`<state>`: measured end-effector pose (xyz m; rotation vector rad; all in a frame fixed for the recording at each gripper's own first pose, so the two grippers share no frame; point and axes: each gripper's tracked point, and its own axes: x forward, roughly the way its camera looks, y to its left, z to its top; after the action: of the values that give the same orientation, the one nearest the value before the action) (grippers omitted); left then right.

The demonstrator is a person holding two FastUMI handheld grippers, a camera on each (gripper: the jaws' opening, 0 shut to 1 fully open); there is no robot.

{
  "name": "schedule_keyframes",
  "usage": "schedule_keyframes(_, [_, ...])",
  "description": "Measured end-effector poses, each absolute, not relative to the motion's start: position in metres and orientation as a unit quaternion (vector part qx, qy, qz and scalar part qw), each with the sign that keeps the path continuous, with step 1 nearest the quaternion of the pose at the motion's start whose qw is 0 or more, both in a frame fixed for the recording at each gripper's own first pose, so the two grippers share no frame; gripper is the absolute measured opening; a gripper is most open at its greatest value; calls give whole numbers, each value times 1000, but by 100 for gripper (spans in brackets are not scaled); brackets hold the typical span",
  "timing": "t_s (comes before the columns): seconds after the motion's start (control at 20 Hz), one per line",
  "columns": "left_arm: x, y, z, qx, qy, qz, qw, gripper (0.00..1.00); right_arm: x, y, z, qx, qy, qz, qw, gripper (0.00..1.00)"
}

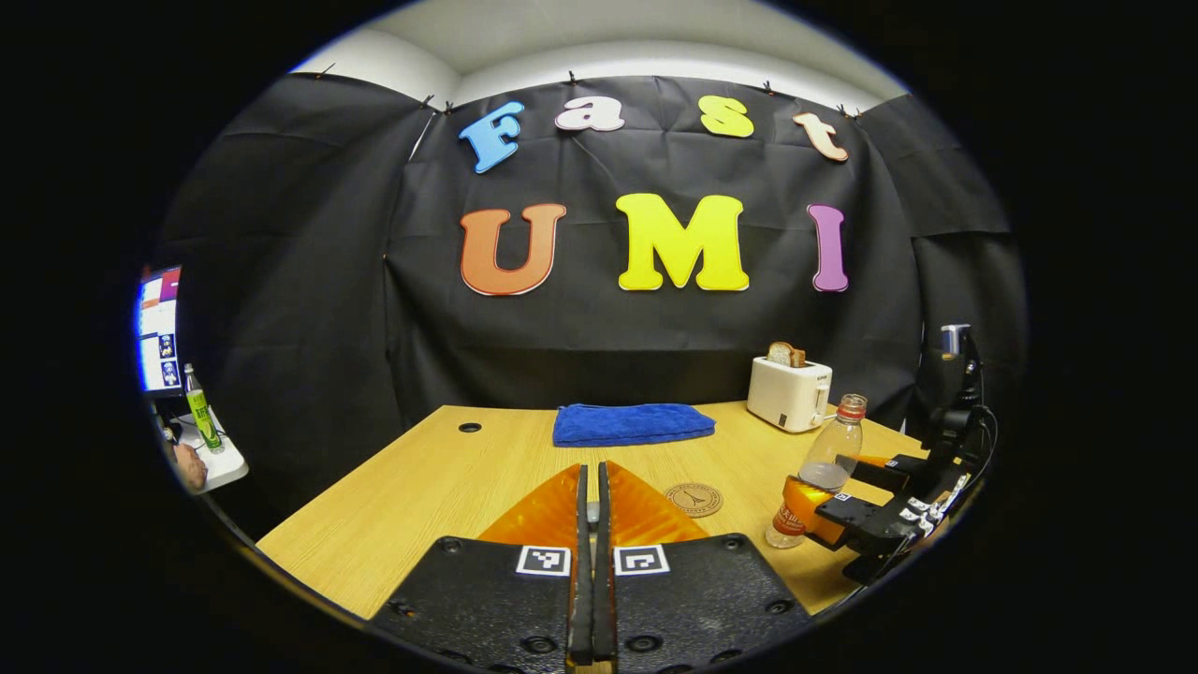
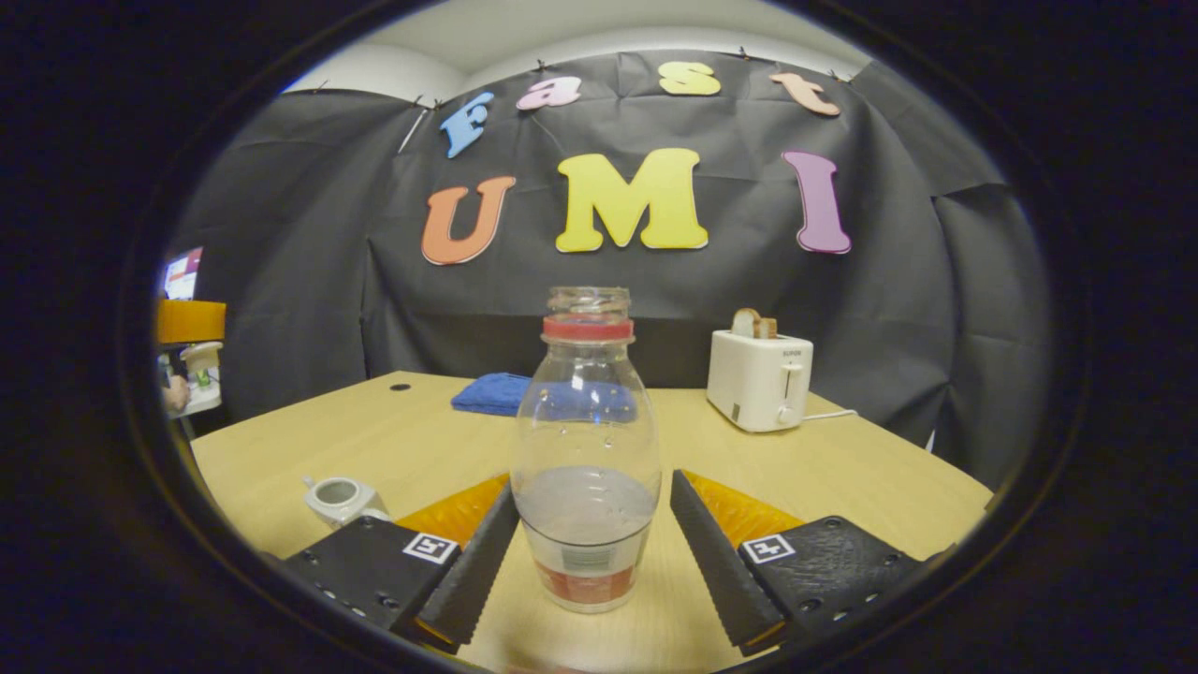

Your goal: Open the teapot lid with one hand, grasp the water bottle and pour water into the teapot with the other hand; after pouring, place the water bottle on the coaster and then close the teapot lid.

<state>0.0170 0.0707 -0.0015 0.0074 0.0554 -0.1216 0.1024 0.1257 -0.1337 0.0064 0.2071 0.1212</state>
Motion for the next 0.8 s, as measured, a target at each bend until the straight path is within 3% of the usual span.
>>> schedule_keyframes(0.1, [17, 70, -2, 1, 29, -66, 997, 3, 105, 122, -136, -1, 104, 46, 994, 89])
schedule_keyframes(0.15, [16, 69, -1, -1, 29, -68, 997, 3, 106, 120, -134, -1, 102, 40, 994, 78])
schedule_keyframes(0.25, [16, 70, -1, -3, 29, -71, 997, 3, 105, 122, -134, -5, 104, 38, 994, 75])
schedule_keyframes(0.8, [5, 95, 13, 12, 16, -56, 998, 3, 91, 115, -132, -141, 135, -4, 981, 75])
